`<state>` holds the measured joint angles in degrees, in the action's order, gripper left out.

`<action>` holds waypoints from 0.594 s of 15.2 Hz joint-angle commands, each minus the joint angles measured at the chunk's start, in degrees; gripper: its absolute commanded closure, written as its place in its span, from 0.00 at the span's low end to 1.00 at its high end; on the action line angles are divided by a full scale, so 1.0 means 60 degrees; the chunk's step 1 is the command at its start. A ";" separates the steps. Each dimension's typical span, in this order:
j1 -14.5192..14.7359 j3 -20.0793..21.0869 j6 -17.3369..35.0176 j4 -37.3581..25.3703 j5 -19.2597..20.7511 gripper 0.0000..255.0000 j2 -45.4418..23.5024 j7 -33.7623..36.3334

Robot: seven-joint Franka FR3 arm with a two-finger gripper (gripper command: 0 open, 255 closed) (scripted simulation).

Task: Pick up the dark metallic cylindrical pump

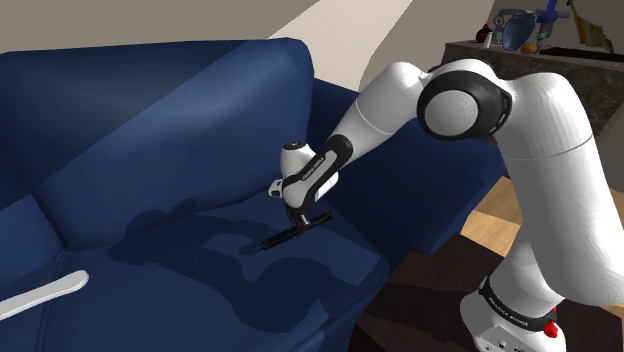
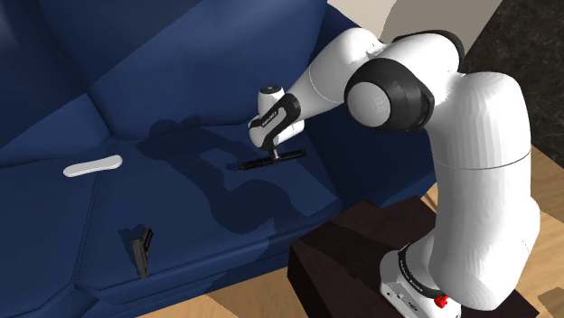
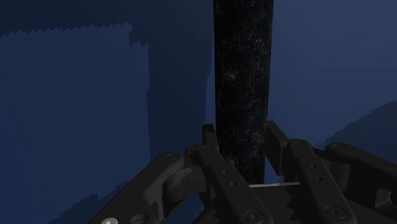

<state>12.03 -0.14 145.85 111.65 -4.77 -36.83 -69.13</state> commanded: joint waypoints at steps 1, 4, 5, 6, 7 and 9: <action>0.0002 -0.0010 -0.0144 0.0046 0.0009 1.00 0.0190 0.0010; 0.0011 -0.0024 -0.0395 0.0123 0.0026 1.00 0.0517 0.0031; 0.0014 -0.0028 -0.0483 0.0140 0.0032 1.00 0.0622 0.0039; 0.0017 -0.0033 -0.0570 0.0159 0.0038 1.00 0.0728 0.0046; 0.0020 -0.0038 -0.0658 0.0176 0.0044 1.00 0.0833 0.0054; 0.0025 -0.0046 -0.0837 0.0204 0.0056 1.00 0.1040 0.0069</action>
<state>12.23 -0.38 141.29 112.53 -4.46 -31.39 -68.67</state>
